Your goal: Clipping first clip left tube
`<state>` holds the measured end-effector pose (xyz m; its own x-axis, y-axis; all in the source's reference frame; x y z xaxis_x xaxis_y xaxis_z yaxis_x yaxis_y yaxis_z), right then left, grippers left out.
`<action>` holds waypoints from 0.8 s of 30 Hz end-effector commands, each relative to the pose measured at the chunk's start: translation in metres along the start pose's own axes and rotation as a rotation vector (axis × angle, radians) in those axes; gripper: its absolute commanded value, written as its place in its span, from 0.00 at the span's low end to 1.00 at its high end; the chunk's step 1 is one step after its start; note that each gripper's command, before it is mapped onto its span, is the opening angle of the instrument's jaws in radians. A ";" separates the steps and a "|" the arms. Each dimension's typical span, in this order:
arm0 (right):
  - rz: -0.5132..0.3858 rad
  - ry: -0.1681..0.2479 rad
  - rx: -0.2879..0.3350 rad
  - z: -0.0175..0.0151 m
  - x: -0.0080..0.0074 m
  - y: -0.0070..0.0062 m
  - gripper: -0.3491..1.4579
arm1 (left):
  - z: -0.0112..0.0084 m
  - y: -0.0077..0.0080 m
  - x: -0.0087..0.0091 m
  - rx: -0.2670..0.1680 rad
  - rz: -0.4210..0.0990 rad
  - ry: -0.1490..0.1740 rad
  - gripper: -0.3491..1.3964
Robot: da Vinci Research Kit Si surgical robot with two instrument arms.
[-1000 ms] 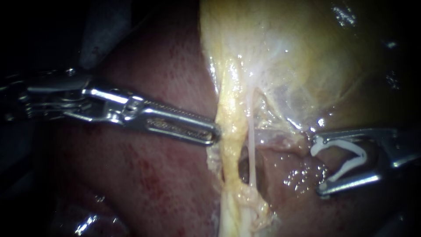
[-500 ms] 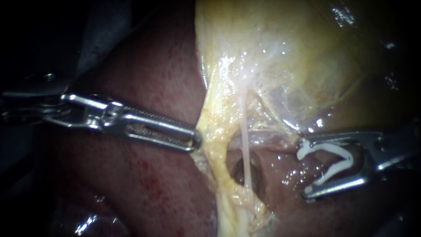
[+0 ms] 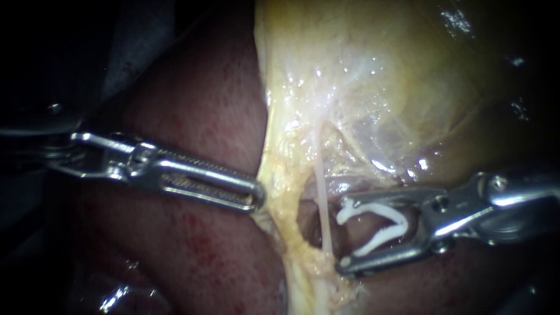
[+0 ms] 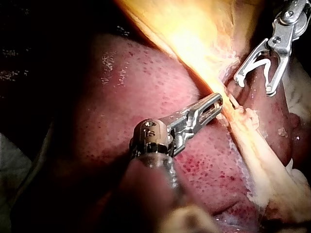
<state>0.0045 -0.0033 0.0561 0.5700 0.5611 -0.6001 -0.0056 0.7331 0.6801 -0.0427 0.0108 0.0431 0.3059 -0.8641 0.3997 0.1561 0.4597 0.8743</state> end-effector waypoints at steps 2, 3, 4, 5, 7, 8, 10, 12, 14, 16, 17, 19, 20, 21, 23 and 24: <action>-0.001 -0.001 -0.001 0.0007 -0.0001 0.0004 0.50 | 0.0000 -0.0002 -0.0001 -0.001 0.000 0.001 0.00; -0.002 -0.001 -0.003 0.0010 -0.0002 0.0007 0.50 | 0.0000 -0.0002 -0.0001 -0.001 -0.001 0.001 0.00; -0.003 -0.001 -0.004 0.0013 -0.0004 0.0009 0.50 | 0.0000 -0.0003 -0.0002 0.001 -0.001 -0.002 0.00; -0.004 -0.003 -0.002 0.0014 -0.0006 0.0012 0.50 | -0.0001 -0.0004 -0.0002 0.001 -0.001 -0.002 0.00; -0.007 -0.005 0.001 0.0017 -0.0011 0.0017 0.50 | -0.0001 -0.0004 -0.0002 0.001 -0.001 -0.002 0.00; -0.008 -0.005 0.000 0.0017 -0.0013 0.0020 0.50 | -0.0001 -0.0005 -0.0002 0.001 -0.001 -0.002 0.00; -0.008 -0.005 -0.001 0.0019 -0.0016 0.0025 0.50 | 0.0000 -0.0006 -0.0003 0.001 -0.001 -0.002 0.00; -0.010 -0.006 0.001 0.0020 -0.0018 0.0029 0.49 | 0.0000 -0.0007 -0.0003 0.001 -0.001 -0.002 0.00; -0.006 -0.006 0.000 0.0022 -0.0021 0.0033 0.49 | 0.0000 -0.0008 -0.0003 0.001 -0.002 -0.002 0.00; -0.001 -0.007 0.002 0.0024 -0.0023 0.0034 0.49 | 0.0000 -0.0009 -0.0003 0.001 -0.002 -0.002 0.00; -0.002 -0.008 0.004 0.0025 -0.0024 0.0035 0.49 | 0.0000 -0.0010 -0.0004 0.001 -0.002 -0.002 0.00; 0.003 -0.012 0.012 0.0027 -0.0026 0.0035 0.48 | 0.0000 -0.0010 -0.0004 0.003 -0.002 -0.005 0.00; 0.002 -0.014 0.017 0.0029 -0.0026 0.0034 0.48 | 0.0000 -0.0011 -0.0005 0.003 -0.002 -0.005 0.00; 0.001 -0.015 0.019 0.0031 -0.0026 0.0033 0.48 | -0.0001 -0.0011 -0.0005 0.003 -0.003 -0.005 0.00; 0.004 -0.019 0.025 0.0036 -0.0028 0.0032 0.47 | -0.0001 -0.0011 -0.0005 0.004 -0.003 -0.005 0.00; 0.002 -0.020 0.028 0.0038 -0.0029 0.0031 0.47 | 0.0000 -0.0011 -0.0005 0.004 -0.003 -0.005 0.00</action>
<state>0.0061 -0.0043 0.0616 0.5888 0.5532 -0.5893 0.0205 0.7186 0.6951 -0.0430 0.0107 0.0419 0.3006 -0.8663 0.3989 0.1542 0.4569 0.8760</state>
